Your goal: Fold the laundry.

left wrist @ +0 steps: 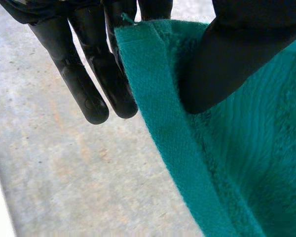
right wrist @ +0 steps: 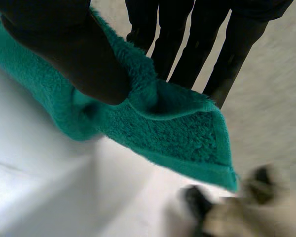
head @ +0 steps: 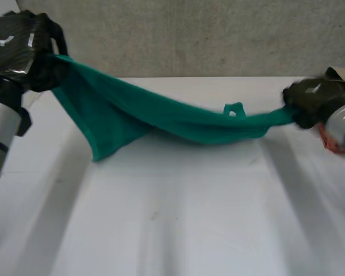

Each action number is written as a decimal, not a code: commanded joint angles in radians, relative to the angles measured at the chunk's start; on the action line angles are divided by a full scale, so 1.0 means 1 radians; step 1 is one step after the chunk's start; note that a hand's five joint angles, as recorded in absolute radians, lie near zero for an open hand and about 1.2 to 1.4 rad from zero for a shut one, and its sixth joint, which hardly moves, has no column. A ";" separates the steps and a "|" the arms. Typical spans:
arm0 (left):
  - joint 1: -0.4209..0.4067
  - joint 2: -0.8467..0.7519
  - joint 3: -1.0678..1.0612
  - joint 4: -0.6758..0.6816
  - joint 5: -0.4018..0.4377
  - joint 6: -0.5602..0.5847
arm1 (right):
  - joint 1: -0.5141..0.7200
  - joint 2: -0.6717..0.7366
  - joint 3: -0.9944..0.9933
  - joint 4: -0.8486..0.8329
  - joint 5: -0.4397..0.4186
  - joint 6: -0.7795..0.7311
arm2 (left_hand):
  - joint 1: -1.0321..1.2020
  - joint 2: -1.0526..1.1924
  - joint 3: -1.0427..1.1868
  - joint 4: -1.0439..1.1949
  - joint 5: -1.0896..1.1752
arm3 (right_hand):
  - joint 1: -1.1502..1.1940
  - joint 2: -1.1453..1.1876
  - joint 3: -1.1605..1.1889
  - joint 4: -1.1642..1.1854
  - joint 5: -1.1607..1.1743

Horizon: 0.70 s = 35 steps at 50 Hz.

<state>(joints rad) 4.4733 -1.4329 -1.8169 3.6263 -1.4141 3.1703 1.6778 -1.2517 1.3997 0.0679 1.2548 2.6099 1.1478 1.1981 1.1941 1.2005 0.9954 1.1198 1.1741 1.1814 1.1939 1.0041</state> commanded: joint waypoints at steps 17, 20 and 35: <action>0.104 -0.228 0.149 -0.394 0.035 0.338 | -0.017 0.154 -0.447 0.504 0.118 -0.409 | 0.248 0.198 0.202 0.196 0.226 | 0.276 0.222 0.215 0.202 0.218; 0.086 -0.392 0.287 -0.394 -0.002 0.344 | 0.013 0.242 -0.551 0.490 0.162 -0.403 | 0.248 0.198 0.202 0.196 0.226 | 0.276 0.222 0.215 0.202 0.218; 0.021 -0.664 0.832 0.283 -0.121 0.180 | 0.125 0.440 -1.009 -0.252 0.241 -0.116 | 0.248 0.198 0.202 0.196 0.226 | 0.276 0.222 0.215 0.202 0.218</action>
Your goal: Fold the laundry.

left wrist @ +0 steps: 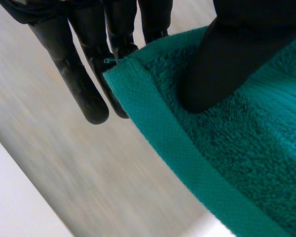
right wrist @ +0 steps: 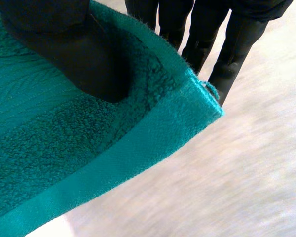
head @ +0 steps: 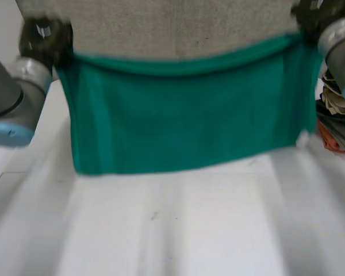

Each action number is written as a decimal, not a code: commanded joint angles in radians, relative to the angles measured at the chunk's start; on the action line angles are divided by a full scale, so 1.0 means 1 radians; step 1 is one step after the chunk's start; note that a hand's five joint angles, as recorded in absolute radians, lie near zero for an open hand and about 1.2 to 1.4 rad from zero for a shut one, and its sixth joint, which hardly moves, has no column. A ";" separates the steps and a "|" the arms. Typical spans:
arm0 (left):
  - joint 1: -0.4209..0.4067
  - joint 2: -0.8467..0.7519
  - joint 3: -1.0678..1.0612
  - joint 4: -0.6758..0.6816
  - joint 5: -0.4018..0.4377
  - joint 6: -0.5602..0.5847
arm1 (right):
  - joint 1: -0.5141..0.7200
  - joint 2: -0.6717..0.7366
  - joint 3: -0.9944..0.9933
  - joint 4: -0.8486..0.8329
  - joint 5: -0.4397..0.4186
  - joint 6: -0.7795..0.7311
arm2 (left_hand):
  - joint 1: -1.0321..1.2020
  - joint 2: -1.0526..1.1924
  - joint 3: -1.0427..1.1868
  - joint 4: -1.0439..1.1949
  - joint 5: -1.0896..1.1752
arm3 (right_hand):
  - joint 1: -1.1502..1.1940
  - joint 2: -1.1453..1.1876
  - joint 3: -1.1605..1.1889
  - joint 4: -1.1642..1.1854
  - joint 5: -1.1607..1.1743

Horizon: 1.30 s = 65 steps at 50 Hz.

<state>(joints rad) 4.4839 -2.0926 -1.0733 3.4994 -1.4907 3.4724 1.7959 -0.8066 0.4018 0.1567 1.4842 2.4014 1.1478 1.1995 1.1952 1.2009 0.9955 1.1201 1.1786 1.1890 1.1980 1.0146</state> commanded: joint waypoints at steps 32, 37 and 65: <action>0.021 0.061 -0.671 0.212 0.070 -0.033 | -0.001 0.069 0.613 0.027 -0.088 0.006 | 0.248 0.197 0.201 0.195 0.226 | 0.276 0.218 0.207 0.198 0.207; 0.040 0.238 -0.853 -0.094 0.069 0.140 | -0.012 -0.107 0.817 0.193 -0.094 -0.056 | 0.248 0.197 0.201 0.195 0.226 | 0.276 0.218 0.207 0.198 0.207; 0.017 0.096 -0.535 -0.091 0.020 0.183 | -0.032 -0.053 0.758 -0.081 -0.065 -0.177 | 0.248 0.197 0.201 0.195 0.226 | 0.276 0.218 0.207 0.198 0.207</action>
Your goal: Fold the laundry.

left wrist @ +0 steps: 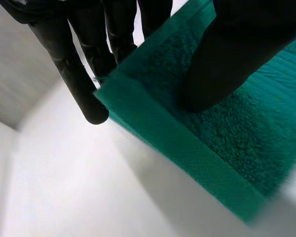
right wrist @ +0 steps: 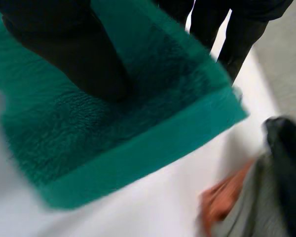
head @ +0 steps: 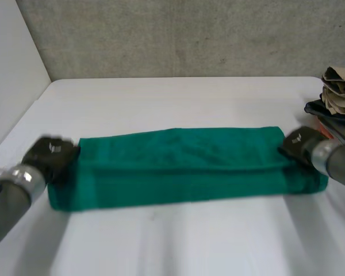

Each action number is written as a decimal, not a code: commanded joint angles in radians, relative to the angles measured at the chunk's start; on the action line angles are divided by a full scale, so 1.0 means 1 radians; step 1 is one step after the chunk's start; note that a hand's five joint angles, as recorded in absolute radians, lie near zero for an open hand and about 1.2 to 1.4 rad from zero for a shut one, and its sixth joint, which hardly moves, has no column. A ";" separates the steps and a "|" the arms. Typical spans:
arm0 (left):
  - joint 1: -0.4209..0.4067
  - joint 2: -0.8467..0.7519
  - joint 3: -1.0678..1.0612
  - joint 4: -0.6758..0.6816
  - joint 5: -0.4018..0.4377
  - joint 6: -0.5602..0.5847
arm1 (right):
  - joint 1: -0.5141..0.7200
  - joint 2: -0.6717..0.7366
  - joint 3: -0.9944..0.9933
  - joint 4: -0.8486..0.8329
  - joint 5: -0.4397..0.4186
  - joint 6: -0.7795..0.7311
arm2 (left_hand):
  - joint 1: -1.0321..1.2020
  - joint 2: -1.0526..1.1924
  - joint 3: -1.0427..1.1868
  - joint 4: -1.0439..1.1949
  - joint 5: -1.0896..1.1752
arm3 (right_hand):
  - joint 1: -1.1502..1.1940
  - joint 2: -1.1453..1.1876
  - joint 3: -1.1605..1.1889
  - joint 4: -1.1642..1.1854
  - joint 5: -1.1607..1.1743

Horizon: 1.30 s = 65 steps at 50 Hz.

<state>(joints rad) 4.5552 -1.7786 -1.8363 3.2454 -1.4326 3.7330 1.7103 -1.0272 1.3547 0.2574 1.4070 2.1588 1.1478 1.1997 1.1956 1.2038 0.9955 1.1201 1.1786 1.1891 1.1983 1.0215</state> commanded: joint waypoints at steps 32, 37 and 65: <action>-0.194 -0.477 0.586 0.183 -0.157 -0.197 | 0.123 0.358 -0.584 -0.149 0.121 0.379 | -0.973 -1.025 -1.021 -1.029 -0.996 | -0.946 -1.004 -1.015 -1.024 -1.021; -0.200 -0.331 0.424 0.186 -0.154 -0.258 | 0.039 0.179 -0.352 -0.066 0.008 0.490 | -0.973 -1.025 -1.021 -1.029 -0.996 | -0.946 -1.004 -1.015 -1.024 -1.021; -0.211 -0.142 0.098 0.398 -0.103 -0.301 | -0.118 0.224 -0.082 -0.257 0.105 0.334 | -0.973 -1.025 -1.021 -1.029 -0.996 | 0.276 0.218 0.207 0.198 0.200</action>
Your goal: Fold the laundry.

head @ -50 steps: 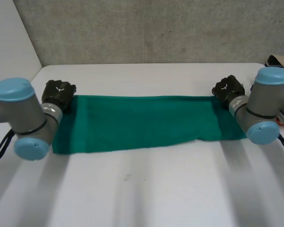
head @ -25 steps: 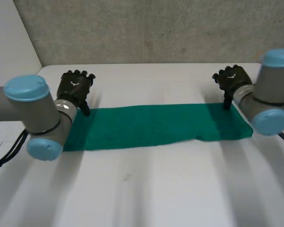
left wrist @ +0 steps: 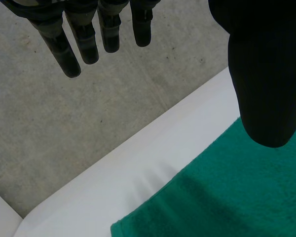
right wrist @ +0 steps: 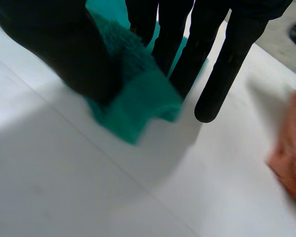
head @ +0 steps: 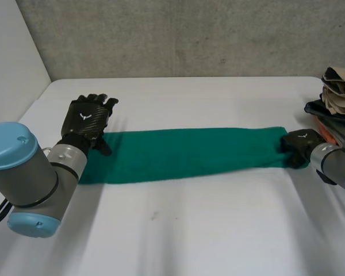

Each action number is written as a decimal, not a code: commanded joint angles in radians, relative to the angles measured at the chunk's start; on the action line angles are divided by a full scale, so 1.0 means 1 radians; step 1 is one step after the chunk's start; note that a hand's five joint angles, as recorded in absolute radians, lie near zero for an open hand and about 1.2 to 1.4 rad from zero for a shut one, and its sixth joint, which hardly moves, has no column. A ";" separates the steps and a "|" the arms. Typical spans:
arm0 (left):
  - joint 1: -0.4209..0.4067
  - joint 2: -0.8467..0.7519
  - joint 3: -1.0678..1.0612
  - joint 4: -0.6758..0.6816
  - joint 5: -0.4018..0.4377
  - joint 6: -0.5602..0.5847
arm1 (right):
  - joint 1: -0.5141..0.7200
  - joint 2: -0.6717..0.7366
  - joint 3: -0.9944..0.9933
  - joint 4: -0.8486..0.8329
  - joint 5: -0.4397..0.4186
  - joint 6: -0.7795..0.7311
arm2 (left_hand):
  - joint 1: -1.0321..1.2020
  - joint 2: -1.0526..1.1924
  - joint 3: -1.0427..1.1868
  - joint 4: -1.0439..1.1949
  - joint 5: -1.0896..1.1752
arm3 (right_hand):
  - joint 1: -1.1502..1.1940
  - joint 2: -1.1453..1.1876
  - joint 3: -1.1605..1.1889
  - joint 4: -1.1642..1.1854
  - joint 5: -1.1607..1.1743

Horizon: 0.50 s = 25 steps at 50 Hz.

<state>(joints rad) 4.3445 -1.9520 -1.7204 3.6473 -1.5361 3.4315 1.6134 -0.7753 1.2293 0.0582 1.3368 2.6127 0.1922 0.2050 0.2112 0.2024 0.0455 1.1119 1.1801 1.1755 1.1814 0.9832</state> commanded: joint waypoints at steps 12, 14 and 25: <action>0.004 0.120 -0.070 -0.007 0.001 -0.032 | 0.118 -0.191 0.093 -0.289 0.199 -0.513 | -0.018 -0.030 -0.037 -0.028 -0.045 | 0.284 0.216 0.221 0.215 0.239; 0.009 0.143 -0.083 -0.007 0.001 -0.040 | 0.199 -0.176 0.066 -0.330 0.186 -0.507 | -0.018 -0.030 -0.037 -0.028 -0.045 | 0.284 0.216 0.221 0.215 0.239; 0.049 0.203 -0.114 -0.007 0.002 -0.061 | 0.583 -0.024 -0.039 -0.497 -0.243 -0.574 | -0.018 -0.030 -0.037 -0.028 -0.045 | 0.284 0.216 0.221 0.215 0.239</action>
<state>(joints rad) 4.3693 -1.7655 -1.8273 3.6400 -1.5344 3.3757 2.0547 -0.8778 1.2247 -0.4079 1.3145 2.0748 0.1922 0.2050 0.2112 0.2023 0.0455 1.1429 1.1803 1.1910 1.2001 1.0129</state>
